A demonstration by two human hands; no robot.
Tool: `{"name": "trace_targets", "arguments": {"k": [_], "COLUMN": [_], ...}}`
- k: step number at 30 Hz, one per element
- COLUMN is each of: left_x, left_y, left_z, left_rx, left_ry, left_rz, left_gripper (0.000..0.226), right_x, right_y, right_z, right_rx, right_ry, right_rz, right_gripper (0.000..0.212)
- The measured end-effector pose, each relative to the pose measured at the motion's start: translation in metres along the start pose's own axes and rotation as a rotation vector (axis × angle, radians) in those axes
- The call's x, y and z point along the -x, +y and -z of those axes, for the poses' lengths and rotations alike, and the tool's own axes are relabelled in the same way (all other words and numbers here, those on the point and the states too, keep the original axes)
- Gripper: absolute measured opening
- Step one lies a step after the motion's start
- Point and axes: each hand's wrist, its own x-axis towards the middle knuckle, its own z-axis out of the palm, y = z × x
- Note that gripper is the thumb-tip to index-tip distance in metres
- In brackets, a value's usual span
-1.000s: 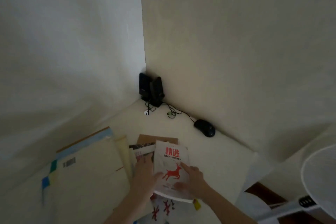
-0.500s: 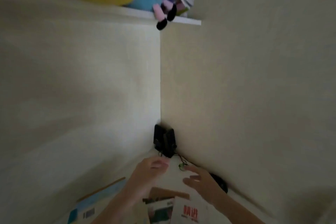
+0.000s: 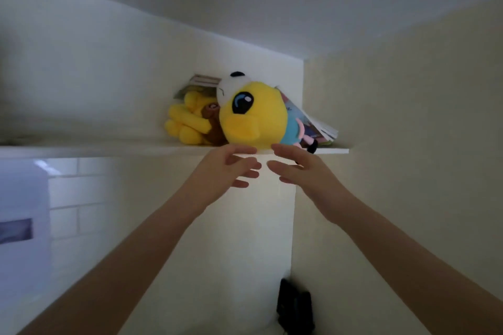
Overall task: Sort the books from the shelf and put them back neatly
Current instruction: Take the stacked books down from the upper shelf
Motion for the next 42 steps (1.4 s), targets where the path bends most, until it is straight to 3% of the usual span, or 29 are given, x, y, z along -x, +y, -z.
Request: {"name": "trace_targets", "arguments": {"k": [4, 8, 12, 15, 20, 22, 25, 32, 35, 42], "left_x": [-0.011, -0.047, -0.121, -0.176, -0.223, -0.224, -0.224, -0.237, -0.243, -0.254], "left_y": [0.026, 0.042, 0.048, 0.042, 0.029, 0.028, 0.023, 0.022, 0.029, 0.085], "left_z": [0.029, 0.057, 0.100, 0.126, 0.135, 0.134, 0.128, 0.116, 0.117, 0.100], "left_rx": [-0.003, -0.116, -0.768, -1.045, -1.126, -1.278, -1.477, -1.345, -1.285, -1.232], "left_ry": [0.051, 0.197, 0.386, 0.232, -0.100, -0.064, 0.122, 0.281, 0.302, 0.331], "left_rz": [-0.086, -0.220, -0.431, -0.303, -0.275, -0.340, -0.529, -0.589, -0.566, -0.586], "left_gripper": [0.017, 0.016, 0.035, 0.056, 0.045, 0.042, 0.034, 0.037, 0.040, 0.029], "right_x": [-0.019, -0.064, -0.139, -0.194, -0.242, -0.241, -0.237, -0.245, -0.246, -0.251], "right_y": [-0.033, -0.052, -0.067, -0.070, -0.054, -0.050, -0.043, -0.019, -0.010, 0.025], "right_z": [0.006, 0.019, 0.023, 0.023, 0.032, 0.038, 0.044, 0.057, 0.071, 0.094], "right_rx": [0.001, 0.003, 0.215, 0.471, 0.647, 0.652, 0.550, 0.393, 0.367, 0.296], "right_ry": [0.008, 0.133, 0.189, 0.105, 0.019, 0.007, -0.041, -0.024, -0.117, -0.129], "right_rz": [0.115, 0.245, 0.358, 0.304, 0.182, 0.148, 0.102, 0.193, 0.215, 0.178], "right_gripper": [0.034, 0.028, 0.031, 0.046, 0.060, 0.060, 0.058, 0.058, 0.064, 0.065]}}
